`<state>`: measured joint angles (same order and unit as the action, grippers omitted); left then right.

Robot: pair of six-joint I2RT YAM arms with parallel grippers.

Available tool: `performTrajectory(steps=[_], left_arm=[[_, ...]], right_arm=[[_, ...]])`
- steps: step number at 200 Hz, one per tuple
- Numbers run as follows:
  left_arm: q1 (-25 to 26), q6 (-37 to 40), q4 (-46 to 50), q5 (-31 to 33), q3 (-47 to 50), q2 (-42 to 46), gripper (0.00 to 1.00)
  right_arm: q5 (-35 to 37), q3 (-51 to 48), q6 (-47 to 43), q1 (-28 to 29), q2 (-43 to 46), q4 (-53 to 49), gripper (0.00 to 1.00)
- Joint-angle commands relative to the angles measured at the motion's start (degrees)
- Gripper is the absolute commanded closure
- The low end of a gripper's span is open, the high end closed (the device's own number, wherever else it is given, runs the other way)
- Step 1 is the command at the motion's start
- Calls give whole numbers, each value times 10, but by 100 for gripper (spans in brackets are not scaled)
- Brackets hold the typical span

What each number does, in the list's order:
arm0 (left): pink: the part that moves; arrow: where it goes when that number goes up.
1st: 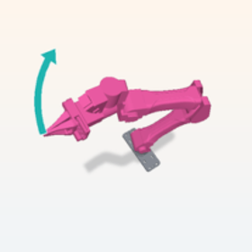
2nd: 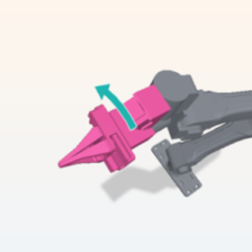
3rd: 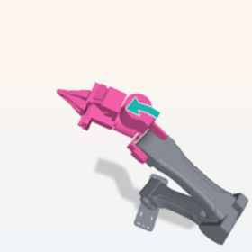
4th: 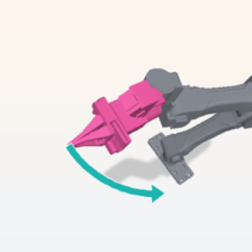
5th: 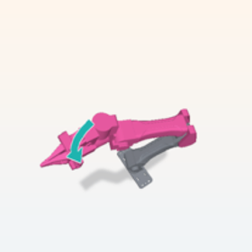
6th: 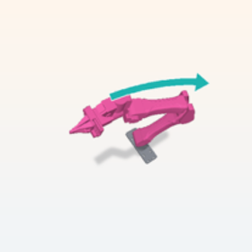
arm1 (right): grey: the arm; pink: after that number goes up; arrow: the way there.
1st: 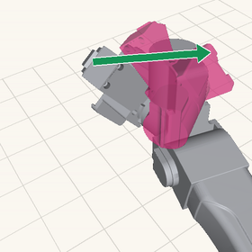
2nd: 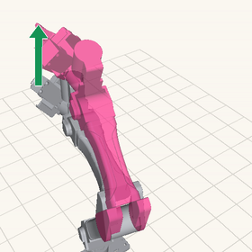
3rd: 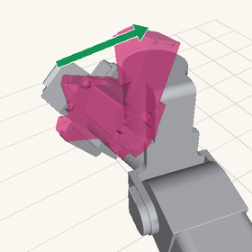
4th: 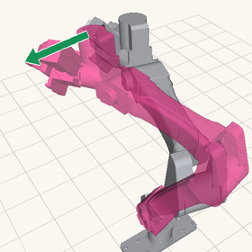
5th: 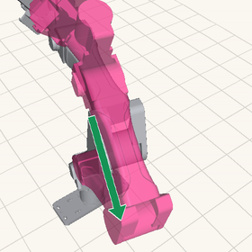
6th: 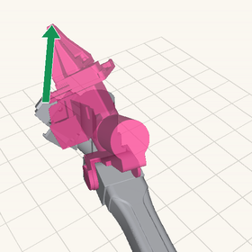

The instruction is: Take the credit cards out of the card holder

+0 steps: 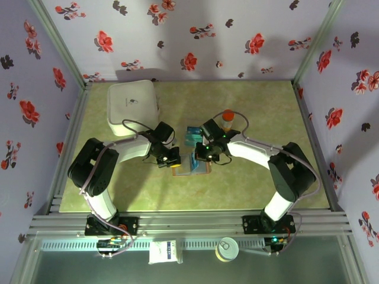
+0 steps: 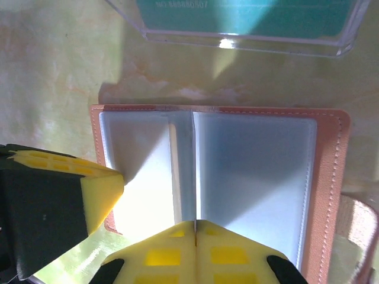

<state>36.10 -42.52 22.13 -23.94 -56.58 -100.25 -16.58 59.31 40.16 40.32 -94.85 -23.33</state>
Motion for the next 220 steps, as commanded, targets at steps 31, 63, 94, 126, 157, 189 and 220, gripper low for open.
performTrajectory(steps=[31,63,94,126,157,189,220], left_arm=[[-7,20,20,6,-12,-6,98],[-8,21,17,8,-5,-4,98],[-11,21,13,10,-1,-3,98],[-15,23,14,11,0,3,98],[-21,26,19,14,2,10,98],[-23,28,20,11,1,18,98],[-27,30,21,10,-3,27,95]], right_arm=[[43,40,-90,-1,39,-78,99],[28,77,-228,-2,36,-116,98],[61,110,-366,-15,35,-158,99],[55,159,-499,-41,18,-191,100],[57,212,-646,-44,-9,-231,100],[47,283,-734,-51,-60,-274,100],[28,368,-796,-63,-122,-319,100]])
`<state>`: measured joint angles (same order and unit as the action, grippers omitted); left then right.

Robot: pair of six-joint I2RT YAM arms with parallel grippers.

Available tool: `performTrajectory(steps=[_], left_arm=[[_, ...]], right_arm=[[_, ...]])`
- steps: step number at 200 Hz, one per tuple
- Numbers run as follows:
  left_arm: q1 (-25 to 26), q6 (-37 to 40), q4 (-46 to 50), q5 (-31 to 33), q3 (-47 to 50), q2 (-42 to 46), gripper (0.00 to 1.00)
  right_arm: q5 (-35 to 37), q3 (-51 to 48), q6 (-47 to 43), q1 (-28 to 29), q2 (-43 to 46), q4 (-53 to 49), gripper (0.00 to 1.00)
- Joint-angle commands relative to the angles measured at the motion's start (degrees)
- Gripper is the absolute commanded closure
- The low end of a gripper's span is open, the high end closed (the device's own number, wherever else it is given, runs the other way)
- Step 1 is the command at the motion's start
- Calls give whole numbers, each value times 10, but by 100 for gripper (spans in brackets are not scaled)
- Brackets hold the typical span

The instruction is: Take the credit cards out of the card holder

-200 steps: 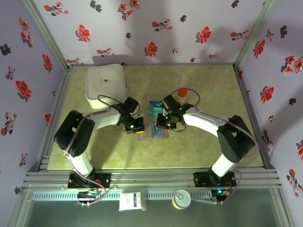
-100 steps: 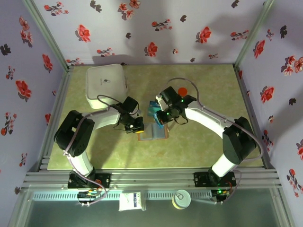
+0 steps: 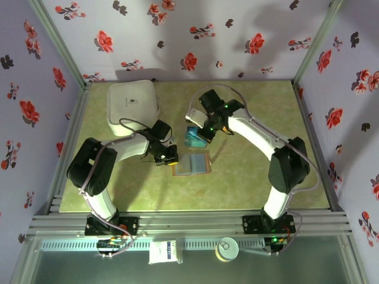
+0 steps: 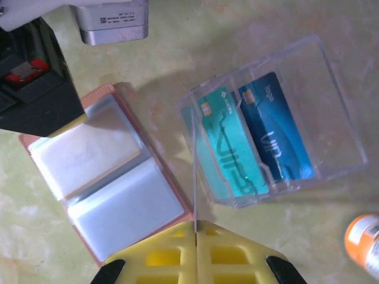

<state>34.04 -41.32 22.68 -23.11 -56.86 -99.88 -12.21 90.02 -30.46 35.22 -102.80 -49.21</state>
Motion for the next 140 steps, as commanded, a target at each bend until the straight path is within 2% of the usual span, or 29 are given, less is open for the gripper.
performTrajectory(steps=[1,102,140], left_arm=[[-6,18,17,1,0,24,95],[-29,16,22,3,21,58,93],[-38,17,24,4,29,68,93]], right_arm=[[-17,65,-91,-13,-44,-62,100],[-54,326,-187,-55,-242,-215,100],[-50,365,-203,-57,-282,-235,100]])
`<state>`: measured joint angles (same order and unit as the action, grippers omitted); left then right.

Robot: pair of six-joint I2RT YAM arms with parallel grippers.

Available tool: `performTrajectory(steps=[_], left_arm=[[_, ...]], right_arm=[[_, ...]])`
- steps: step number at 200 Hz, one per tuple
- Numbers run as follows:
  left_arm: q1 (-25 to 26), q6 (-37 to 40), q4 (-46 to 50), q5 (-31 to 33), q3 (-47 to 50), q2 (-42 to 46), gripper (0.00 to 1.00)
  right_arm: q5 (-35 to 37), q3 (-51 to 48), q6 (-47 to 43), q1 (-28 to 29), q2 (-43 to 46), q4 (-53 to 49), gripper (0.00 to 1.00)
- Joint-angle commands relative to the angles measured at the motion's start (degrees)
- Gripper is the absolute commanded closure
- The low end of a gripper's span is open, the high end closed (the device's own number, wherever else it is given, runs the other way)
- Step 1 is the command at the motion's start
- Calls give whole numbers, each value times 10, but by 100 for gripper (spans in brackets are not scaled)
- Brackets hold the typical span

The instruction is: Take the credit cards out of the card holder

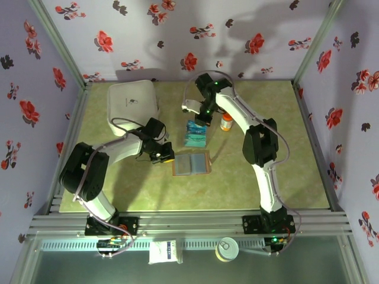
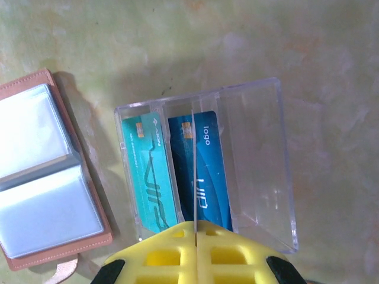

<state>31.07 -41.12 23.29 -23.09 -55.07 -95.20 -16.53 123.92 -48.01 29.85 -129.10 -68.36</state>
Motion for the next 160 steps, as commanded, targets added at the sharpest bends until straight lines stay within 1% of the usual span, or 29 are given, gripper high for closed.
performTrajectory(steps=[1,22,68,131,160], left_arm=[[-8,15,18,4,12,21,93],[-11,15,17,3,16,24,93],[-13,12,12,3,22,25,93],[-13,11,11,1,23,26,93],[-13,11,11,1,23,26,93]], right_arm=[[-7,26,-27,-3,-20,-43,100],[0,26,-27,-4,-29,-37,100],[-7,27,-23,-4,-36,-37,100],[-1,28,-22,-6,-12,-17,100],[4,35,-29,-6,-22,-34,100]])
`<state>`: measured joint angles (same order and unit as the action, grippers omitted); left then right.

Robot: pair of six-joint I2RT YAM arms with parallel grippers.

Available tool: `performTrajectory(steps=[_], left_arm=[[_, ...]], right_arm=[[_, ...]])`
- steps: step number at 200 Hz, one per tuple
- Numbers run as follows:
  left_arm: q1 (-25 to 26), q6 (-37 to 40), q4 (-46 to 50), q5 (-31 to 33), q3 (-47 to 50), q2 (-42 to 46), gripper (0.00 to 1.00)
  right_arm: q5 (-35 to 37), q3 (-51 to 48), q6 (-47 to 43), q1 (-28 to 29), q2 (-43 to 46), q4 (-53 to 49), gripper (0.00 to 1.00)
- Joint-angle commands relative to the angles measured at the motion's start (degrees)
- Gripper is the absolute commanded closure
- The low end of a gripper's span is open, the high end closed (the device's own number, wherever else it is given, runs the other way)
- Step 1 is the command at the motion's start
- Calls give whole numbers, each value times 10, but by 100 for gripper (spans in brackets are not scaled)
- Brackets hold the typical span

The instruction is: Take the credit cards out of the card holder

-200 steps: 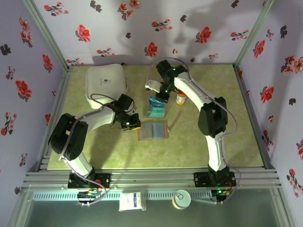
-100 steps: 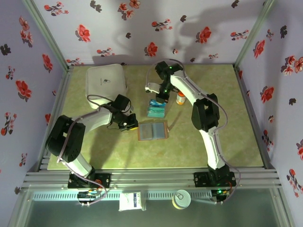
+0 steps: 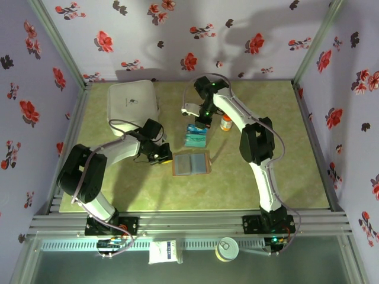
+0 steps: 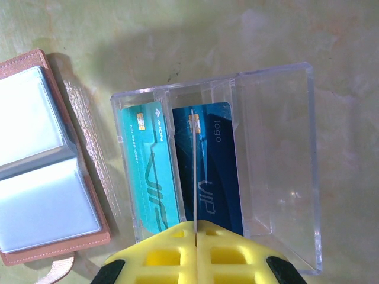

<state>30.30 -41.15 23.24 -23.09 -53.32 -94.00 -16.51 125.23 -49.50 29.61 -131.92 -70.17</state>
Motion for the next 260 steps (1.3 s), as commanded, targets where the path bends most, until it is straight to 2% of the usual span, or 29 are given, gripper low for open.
performTrajectory(steps=[1,56,98,164,205,260], left_arm=[[-5,11,11,1,5,14,93],[-5,10,11,1,6,14,93],[-5,9,10,0,6,12,93],[-6,11,10,-1,1,11,93],[-5,11,5,-3,-2,9,93],[-5,10,-6,-10,-1,-1,94]], right_arm=[[3,22,-14,-3,6,-17,100],[8,32,-15,-3,-11,-37,97],[25,32,-2,-3,-7,-22,88],[27,0,55,-3,34,25,87],[15,-107,204,0,108,151,86],[11,-328,540,20,239,376,86]])
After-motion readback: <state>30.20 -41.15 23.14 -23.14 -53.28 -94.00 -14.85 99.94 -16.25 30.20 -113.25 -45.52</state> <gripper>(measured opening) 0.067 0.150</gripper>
